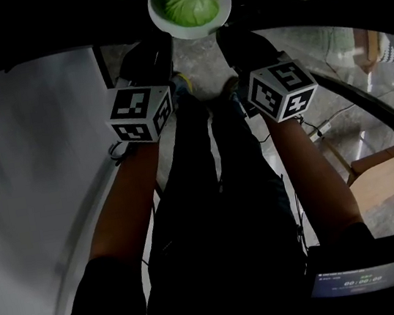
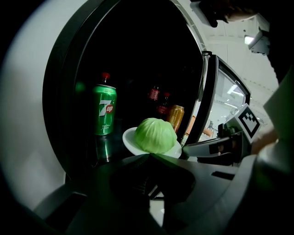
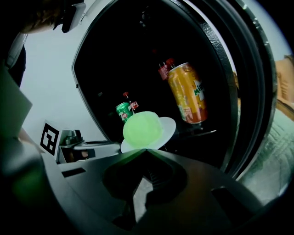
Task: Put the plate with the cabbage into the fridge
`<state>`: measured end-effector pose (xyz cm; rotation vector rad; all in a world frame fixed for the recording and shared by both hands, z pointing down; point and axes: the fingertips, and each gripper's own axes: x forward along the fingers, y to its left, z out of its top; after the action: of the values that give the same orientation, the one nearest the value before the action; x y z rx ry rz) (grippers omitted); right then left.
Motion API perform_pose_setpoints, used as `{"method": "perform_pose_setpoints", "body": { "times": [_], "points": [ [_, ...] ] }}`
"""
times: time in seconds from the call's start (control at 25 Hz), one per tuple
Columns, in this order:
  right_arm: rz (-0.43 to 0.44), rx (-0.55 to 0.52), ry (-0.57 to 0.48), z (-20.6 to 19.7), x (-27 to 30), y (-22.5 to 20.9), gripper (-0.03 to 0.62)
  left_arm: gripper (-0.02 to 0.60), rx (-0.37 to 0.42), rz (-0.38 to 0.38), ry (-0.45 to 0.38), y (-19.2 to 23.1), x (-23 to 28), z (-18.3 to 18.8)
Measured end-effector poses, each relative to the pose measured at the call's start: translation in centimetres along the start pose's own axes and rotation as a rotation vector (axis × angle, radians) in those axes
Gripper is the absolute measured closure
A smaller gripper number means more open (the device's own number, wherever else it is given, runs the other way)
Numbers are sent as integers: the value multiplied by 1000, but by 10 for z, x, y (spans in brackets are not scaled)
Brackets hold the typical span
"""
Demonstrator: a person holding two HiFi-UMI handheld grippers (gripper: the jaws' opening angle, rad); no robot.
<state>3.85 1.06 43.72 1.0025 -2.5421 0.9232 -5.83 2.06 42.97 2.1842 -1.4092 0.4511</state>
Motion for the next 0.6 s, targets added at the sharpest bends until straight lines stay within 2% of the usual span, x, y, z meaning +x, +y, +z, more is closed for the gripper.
{"method": "perform_pose_setpoints", "body": {
  "times": [0.24, 0.6],
  "points": [
    [-7, 8, -3, 4, 4, -2, 589, 577, -43, -6, -7, 3, 3, 6],
    [-17, 5, -21, 16, 14, -11, 589, 577, -39, -9, -4, 10, 15, 16]
  ]
}}
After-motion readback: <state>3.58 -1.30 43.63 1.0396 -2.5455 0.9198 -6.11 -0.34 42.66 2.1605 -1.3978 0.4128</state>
